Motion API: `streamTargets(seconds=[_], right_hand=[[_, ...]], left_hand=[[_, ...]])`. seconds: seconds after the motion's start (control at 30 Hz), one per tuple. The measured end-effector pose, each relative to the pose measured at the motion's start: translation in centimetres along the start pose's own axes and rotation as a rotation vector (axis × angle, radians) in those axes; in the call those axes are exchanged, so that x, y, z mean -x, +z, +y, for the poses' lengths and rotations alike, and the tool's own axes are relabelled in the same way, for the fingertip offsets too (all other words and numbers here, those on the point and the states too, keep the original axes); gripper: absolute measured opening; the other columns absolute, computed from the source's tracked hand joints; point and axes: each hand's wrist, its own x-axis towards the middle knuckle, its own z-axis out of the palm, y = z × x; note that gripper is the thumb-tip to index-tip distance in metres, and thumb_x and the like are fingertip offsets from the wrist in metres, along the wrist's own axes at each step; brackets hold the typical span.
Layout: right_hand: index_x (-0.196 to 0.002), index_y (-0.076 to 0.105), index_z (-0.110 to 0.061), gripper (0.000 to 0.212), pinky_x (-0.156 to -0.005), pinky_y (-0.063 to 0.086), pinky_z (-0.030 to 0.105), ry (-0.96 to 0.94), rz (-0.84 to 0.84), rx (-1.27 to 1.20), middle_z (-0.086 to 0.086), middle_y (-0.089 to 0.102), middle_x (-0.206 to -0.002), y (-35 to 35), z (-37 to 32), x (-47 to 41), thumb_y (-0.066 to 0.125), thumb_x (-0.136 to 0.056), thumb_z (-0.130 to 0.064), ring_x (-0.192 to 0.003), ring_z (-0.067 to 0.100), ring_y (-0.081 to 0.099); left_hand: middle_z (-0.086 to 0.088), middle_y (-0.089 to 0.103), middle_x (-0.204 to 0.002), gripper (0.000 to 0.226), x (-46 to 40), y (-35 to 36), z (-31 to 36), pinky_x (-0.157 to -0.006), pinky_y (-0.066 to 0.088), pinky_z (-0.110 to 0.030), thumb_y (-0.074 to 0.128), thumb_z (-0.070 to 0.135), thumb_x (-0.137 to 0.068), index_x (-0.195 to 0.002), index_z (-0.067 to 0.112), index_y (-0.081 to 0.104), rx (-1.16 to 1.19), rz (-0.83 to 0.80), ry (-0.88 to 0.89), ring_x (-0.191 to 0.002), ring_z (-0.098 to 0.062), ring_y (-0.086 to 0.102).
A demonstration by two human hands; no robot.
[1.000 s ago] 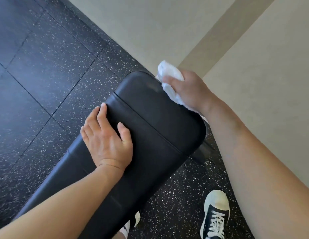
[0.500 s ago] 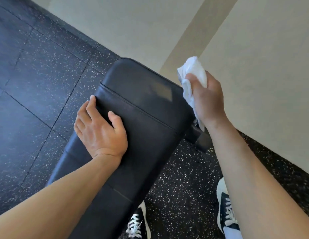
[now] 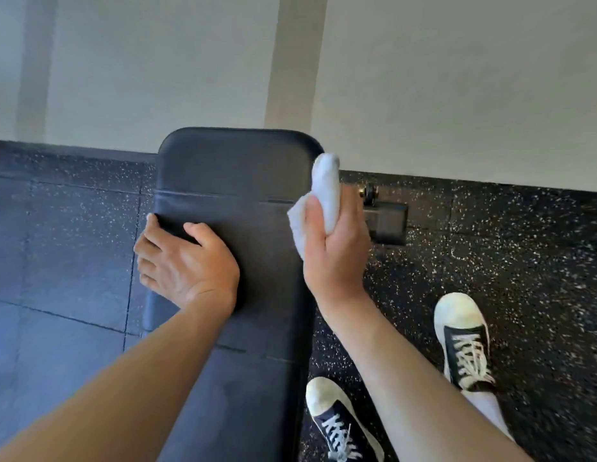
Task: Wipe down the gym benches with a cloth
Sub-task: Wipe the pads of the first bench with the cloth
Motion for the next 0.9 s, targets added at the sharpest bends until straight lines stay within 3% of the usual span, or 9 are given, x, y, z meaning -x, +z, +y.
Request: streamTargets(seconds=[0.03,0.17,0.3,0.4,0.53,0.63,0.77,0.9], right_hand=[[-0.104,0.052,-0.027,0.005,-0.081,0.046,0.025,-0.063,-0.006,0.024,-0.019,0.05,-0.097,-0.3,0.4,0.9,0.053,-0.101,-0.03,-0.086,0.007,0.053],[-0.098,0.066,-0.002,0.028,-0.07,0.05,0.043,-0.25,-0.047,0.221,0.009,0.058,-0.096,0.0,0.2,-2.0,0.056,-0.097,-0.028,-0.084,0.029,0.058],[-0.093,0.066,-0.009,0.027,-0.058,0.041,0.034,-0.424,-0.049,0.519,0.011,0.062,-0.103,3.6,-3.2,-9.2,0.066,-0.092,-0.036,-0.094,0.032,0.058],[-0.097,0.066,-0.016,0.025,-0.064,0.033,0.034,-0.57,-0.234,0.726,0.003,0.06,-0.108,6.6,-5.1,-11.8,0.056,-0.097,-0.039,-0.101,0.026,0.056],[-0.1,0.061,-0.019,0.021,-0.068,0.032,0.033,-0.659,-0.337,0.774,0.001,0.058,-0.109,7.0,-5.4,-11.5,0.05,-0.1,-0.038,-0.1,0.024,0.054],[-0.102,0.065,-0.015,0.021,-0.064,0.032,0.033,-0.747,-0.417,0.743,0.003,0.06,-0.104,5.9,-5.1,-10.4,0.061,-0.094,-0.034,-0.092,0.026,0.055],[-0.091,0.068,-0.009,0.023,-0.058,0.039,0.036,-0.85,-0.532,0.624,0.008,0.063,-0.09,4.3,-4.7,-8.0,0.075,-0.084,-0.029,-0.077,0.029,0.056],[-0.083,0.065,-0.009,0.025,-0.054,0.043,0.04,-0.959,-0.596,0.645,0.007,0.059,-0.083,3.4,-4.6,-7.0,0.072,-0.081,-0.032,-0.072,0.028,0.052]], left_hand=[[-0.011,0.035,-0.159,0.069,-0.1,0.1,0.0,-0.125,0.018,-0.054,0.027,0.049,-0.096,-0.159,0.02,0.031,0.003,0.002,0.0,-0.147,-0.038,0.033],[-0.011,0.036,-0.159,0.068,0.0,0.1,-0.1,-0.124,0.02,-0.055,0.029,0.048,-0.096,-0.158,0.02,0.033,0.01,0.026,-0.003,-0.145,-0.039,0.036],[-0.009,0.037,-0.158,0.067,-0.2,0.4,0.0,-0.123,0.021,-0.055,0.031,0.047,-0.097,-0.159,0.021,0.033,-0.012,0.032,-0.001,-0.144,-0.038,0.037],[-0.008,0.037,-0.159,0.069,-0.1,0.2,0.0,-0.124,0.02,-0.055,0.031,0.047,-0.096,-0.159,0.022,0.033,0.002,0.017,0.007,-0.144,-0.037,0.036],[-0.009,0.039,-0.158,0.066,0.0,-0.2,0.1,-0.124,0.019,-0.054,0.035,0.046,-0.097,-0.158,0.02,0.035,0.009,0.026,-0.011,-0.146,-0.036,0.035],[-0.008,0.04,-0.157,0.064,0.0,-0.2,0.2,-0.124,0.02,-0.054,0.038,0.045,-0.097,-0.157,0.021,0.037,0.016,0.028,-0.009,-0.145,-0.036,0.037],[-0.008,0.041,-0.156,0.065,0.1,-0.4,0.2,-0.125,0.019,-0.053,0.038,0.047,-0.096,-0.156,0.021,0.037,0.039,0.008,-0.014,-0.144,-0.035,0.037],[-0.008,0.04,-0.157,0.065,0.0,-0.6,0.1,-0.125,0.02,-0.054,0.039,0.046,-0.097,-0.157,0.02,0.036,0.018,-0.005,-0.008,-0.147,-0.034,0.035]])
